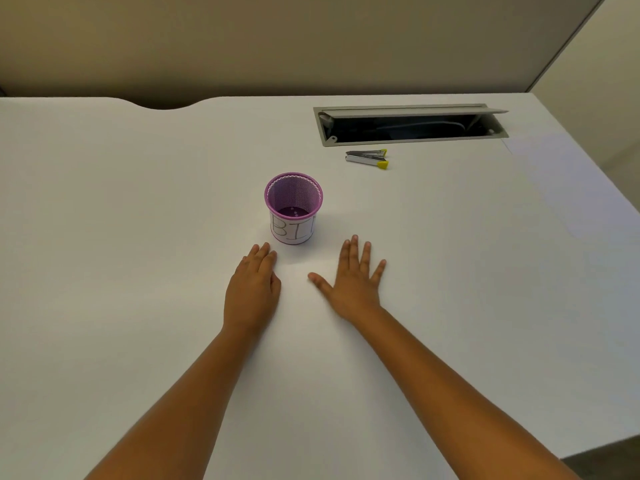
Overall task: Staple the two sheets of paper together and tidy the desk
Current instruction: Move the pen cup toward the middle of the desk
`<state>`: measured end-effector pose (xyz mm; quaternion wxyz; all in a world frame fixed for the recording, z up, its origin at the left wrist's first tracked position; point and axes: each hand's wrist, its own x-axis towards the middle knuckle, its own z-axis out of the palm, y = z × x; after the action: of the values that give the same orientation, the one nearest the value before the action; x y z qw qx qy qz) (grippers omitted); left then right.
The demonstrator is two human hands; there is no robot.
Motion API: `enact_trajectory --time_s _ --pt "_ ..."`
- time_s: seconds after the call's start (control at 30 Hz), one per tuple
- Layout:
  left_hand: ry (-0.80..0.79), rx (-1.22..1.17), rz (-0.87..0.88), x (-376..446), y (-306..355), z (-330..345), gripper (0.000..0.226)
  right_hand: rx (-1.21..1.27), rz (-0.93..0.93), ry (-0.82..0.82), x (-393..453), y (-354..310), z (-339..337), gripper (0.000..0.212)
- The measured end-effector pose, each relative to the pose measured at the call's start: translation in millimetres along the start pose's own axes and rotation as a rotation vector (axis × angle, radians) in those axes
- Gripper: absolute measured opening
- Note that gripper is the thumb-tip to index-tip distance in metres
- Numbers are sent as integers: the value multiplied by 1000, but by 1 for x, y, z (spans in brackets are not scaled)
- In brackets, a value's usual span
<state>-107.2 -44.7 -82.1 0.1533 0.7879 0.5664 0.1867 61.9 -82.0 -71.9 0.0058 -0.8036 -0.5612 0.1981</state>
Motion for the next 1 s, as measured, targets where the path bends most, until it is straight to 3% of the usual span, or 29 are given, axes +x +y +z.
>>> enact_trajectory --time_s 0.3,0.57,1.0 --pt "-13 -12 -2 -1 0 -1 41 433 -184 147 -4 47 -6 78" --pt "-8 -26 5 0 1 -2 41 332 -148 188 17 43 -11 63" --pt "-18 -26 -1 -1 0 -1 41 520 -95 257 29 36 -17 24"
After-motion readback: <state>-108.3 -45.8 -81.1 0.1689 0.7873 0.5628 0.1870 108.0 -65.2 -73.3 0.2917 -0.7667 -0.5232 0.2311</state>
